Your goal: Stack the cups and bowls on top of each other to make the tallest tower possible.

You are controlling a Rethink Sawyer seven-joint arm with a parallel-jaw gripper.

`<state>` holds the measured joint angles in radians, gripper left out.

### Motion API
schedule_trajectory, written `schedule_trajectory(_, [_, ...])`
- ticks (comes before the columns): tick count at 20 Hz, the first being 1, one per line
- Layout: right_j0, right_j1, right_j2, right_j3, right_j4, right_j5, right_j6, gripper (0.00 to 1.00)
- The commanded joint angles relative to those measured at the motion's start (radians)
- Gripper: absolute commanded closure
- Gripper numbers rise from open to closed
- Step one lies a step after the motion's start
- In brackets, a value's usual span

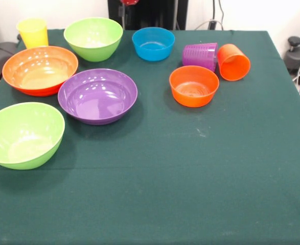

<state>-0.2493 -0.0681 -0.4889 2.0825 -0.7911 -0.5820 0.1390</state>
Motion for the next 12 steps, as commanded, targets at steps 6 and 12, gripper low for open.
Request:
schedule_trajectory(6, [0.003, 0.112, 0.068, -0.036, 0.008, 0.034, 0.255, 0.0])
schedule_trajectory(12, [0.006, 0.104, 0.076, -0.035, 0.004, 0.041, 0.257, 0.0])
